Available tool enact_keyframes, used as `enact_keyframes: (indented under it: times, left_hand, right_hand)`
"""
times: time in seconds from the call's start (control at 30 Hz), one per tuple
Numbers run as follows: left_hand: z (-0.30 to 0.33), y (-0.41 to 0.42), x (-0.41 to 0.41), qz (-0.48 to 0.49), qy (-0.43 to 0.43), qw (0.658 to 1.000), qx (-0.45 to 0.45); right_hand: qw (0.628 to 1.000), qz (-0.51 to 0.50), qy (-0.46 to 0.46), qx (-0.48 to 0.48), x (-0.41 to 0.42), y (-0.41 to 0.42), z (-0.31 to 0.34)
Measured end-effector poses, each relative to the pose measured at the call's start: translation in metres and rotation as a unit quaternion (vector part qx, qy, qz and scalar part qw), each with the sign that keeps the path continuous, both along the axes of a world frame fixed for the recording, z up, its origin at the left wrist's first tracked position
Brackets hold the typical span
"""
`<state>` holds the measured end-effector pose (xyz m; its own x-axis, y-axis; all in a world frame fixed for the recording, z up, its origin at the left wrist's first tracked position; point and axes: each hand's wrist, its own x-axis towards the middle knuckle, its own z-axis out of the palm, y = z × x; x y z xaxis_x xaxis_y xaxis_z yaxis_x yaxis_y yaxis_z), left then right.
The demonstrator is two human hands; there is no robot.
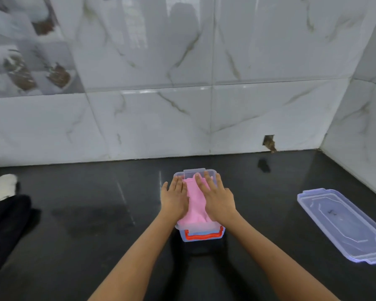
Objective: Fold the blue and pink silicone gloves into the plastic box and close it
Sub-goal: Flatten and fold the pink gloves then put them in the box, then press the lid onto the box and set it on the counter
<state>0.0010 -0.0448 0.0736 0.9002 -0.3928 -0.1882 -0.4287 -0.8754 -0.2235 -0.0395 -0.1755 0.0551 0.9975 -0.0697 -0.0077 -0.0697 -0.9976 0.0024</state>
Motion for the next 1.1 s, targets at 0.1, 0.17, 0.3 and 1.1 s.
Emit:
enact_keyframes:
  times: [0.1, 0.17, 0.3, 1.1]
  left_hand:
    - [-0.001, 0.016, -0.001, 0.0, -0.006, 1.0, 0.008]
    - [-0.001, 0.021, -0.003, -0.003, -0.018, 0.999, 0.027]
    - [-0.004, 0.018, -0.009, 0.011, -0.04, 0.995, 0.09]
    - [0.003, -0.16, -0.067, -0.174, -0.081, 0.97, -0.152]
  right_hand:
    - [0.998, -0.009, 0.02, -0.066, 0.0, 0.014, -0.006]
    - [0.99, -0.025, 0.017, -0.139, 0.0, 0.022, -0.008]
    - [0.996, -0.046, -0.07, 0.034, -0.002, 0.03, -0.015]
    - [0.947, -0.3, -0.098, 0.049, -0.106, -0.128, 0.004]
